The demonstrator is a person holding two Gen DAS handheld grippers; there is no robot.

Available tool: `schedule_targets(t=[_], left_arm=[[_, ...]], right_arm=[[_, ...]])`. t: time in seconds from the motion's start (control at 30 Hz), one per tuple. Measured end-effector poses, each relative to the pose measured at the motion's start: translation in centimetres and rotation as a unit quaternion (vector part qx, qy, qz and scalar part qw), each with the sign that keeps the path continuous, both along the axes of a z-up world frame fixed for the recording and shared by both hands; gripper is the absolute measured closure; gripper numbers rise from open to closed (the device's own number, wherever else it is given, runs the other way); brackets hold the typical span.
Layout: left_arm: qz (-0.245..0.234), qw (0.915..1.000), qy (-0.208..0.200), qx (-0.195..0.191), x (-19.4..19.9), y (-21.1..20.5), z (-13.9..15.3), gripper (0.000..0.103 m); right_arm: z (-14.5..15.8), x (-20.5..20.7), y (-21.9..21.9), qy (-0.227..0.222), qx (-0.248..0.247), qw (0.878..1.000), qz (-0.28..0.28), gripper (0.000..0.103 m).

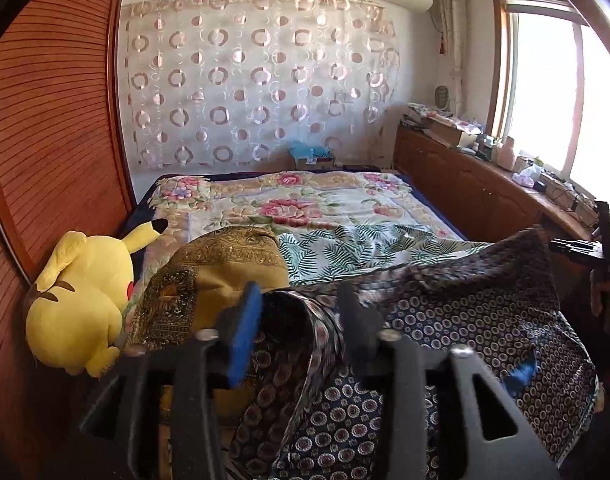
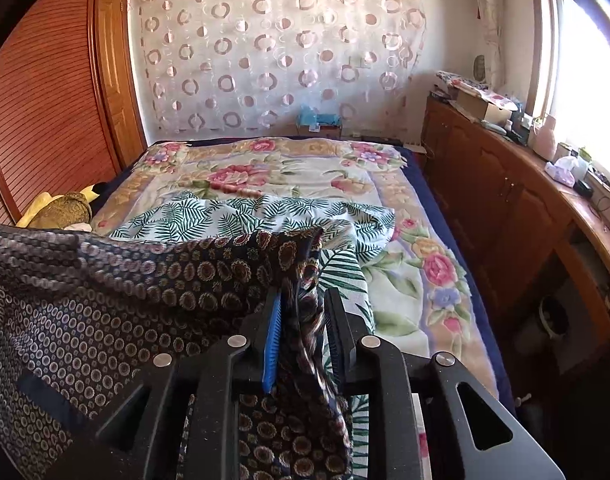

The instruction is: Fold small clothes

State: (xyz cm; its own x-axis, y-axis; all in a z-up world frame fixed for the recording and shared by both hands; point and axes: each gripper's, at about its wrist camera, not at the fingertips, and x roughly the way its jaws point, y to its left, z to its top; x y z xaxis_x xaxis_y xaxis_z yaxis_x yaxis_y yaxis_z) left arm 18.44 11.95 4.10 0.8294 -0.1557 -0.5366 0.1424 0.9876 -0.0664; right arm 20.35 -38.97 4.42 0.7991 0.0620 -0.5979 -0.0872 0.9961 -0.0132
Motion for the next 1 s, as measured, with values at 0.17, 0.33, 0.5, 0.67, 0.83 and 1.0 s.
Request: schedule_targets(t=[0.17,0.33,0.5,0.67,0.83,1.0], left_arm=[[-0.015,0.9996,0.020,-0.016,-1.6,0.2,-1.4,0.024],[-0.011,0.9994,0.033,-0.007,-3.1,0.1,-3.4,0.023],[-0.007,0.9992,0.037,0.014,-3.6,0.0,-5.0,0.023],[0.003,0.9987,0.043,0.026,-3.7,0.3,-6.0,0.023],[0.003,0.9980,0.053,0.033,-3.9,0.8,-7.5,0.026],[0.000,0.9967,0.075,0.033,-3.5,0.9,-8.7,0.054]], right_arm=[[-1.7,-1.7,0.1,0.007,0.008,1.000,0.022,0.058],[-4.0,-3.9,-0.3,0.024,0.004,0.999,0.027,0.058],[-6.4,-3.5,-1.7,0.050,0.005,0.999,0.003,0.058],[-7.2,-2.0,-3.3,0.069,0.036,0.997,-0.012,0.058],[-7.9,-1.0,-3.0,0.087,0.040,0.995,-0.009,0.058],[-7.5,-0.8,-1.9,0.084,0.025,0.996,0.007,0.081]])
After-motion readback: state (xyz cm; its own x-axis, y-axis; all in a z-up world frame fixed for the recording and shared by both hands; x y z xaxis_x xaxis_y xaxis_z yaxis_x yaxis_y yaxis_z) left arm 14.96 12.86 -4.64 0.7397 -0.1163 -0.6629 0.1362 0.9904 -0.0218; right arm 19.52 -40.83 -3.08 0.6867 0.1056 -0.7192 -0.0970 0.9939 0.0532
